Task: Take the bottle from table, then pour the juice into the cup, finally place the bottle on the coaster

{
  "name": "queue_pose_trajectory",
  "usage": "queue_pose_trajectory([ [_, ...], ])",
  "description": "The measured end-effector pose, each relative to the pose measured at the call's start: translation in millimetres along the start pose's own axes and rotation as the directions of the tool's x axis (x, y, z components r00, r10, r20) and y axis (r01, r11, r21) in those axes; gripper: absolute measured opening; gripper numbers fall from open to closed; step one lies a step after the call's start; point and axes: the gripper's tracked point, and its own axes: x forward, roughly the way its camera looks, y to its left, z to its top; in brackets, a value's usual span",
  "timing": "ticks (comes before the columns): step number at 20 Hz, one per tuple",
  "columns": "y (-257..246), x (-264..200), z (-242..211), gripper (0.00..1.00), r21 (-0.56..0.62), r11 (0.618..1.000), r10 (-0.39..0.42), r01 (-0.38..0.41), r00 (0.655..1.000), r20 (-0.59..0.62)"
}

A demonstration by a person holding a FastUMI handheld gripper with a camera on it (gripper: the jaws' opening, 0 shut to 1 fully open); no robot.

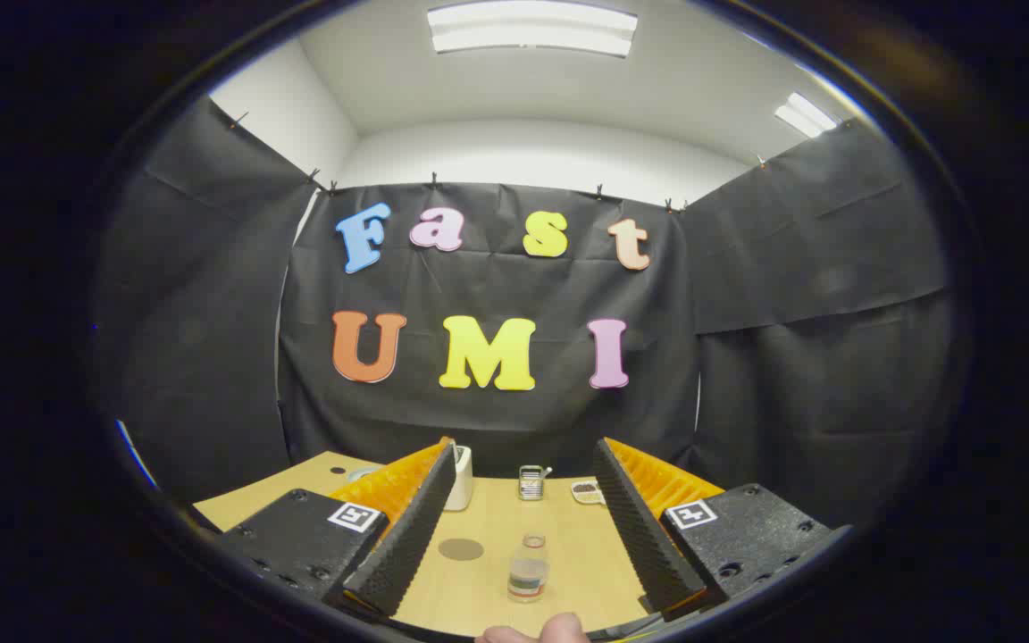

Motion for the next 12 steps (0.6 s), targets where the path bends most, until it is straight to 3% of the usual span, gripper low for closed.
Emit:
queue_pose_trajectory([
  [12, -5.2, 8.6, -7.6, 1.0, 0.016, 1.0, -0.016, 0.016, 1.0, -0.014],
])
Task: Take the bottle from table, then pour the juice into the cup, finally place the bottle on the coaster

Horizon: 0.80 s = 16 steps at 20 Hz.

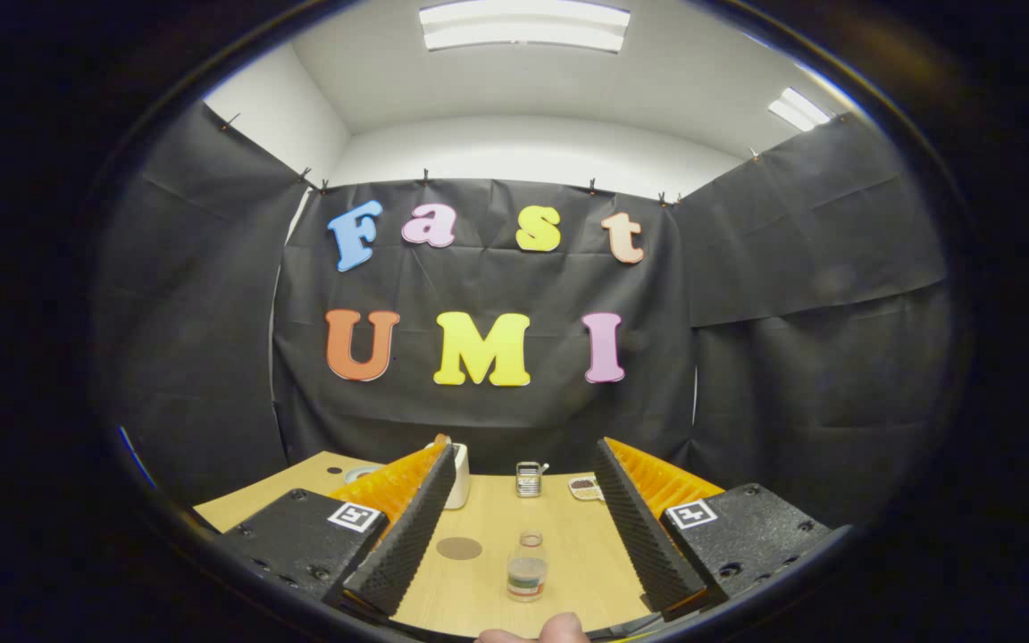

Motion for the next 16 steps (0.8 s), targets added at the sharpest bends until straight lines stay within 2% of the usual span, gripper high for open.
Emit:
queue_pose_trajectory([
  [16, -10, 8, -11, 1.0, -0.024, 0.999, -0.023, 0.024, 1.0, 0.019],
])
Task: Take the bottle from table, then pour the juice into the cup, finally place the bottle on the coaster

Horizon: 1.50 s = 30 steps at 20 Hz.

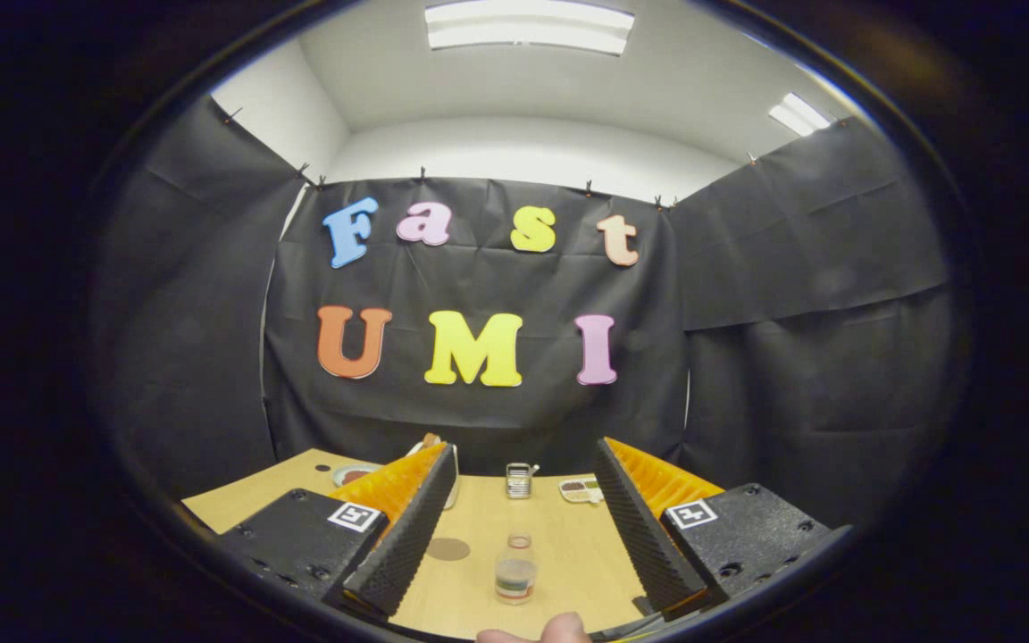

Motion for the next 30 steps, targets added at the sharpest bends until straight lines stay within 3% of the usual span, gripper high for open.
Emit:
queue_pose_trajectory([
  [7, -6, 6, -38, 1.0, 0.026, 0.999, 0.02, -0.02, 1.0, -0.008],
  [15, -8, 26, -157, 1.0, 0.071, 0.996, 0.064, -0.051, 0.978, -0.197],
  [22, -4, 42, -257, 1.0, 0.096, 0.994, 0.088, -0.055, 0.922, -0.378],
  [30, -5, 77, -336, 1.0, 0.096, 0.995, 0.085, -0.041, 0.857, -0.508],
])
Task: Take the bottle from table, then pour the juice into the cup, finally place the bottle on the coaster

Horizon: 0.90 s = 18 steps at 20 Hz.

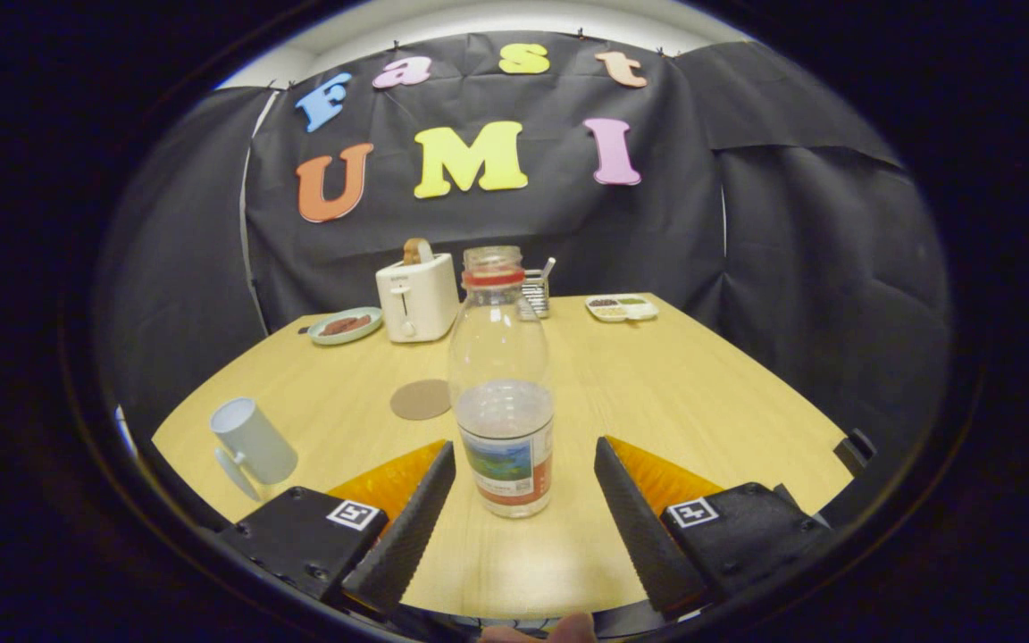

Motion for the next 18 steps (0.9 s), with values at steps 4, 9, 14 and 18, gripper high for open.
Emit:
queue_pose_trajectory([
  [4, 5, 30, -9, 1.0, -0.005, 1.0, 0.009, -0.009, 1.0, -0.026],
  [9, 14, 51, 0, 1.0, 0.063, 0.997, 0.04, -0.04, 0.999, -0.004],
  [14, 13, 57, 9, 0.92, 0.089, 0.996, 0.019, -0.021, 1.0, 0.021],
  [18, 19, 55, 12, 0.81, 0.073, 0.997, 0.028, -0.03, 0.999, 0.022],
])
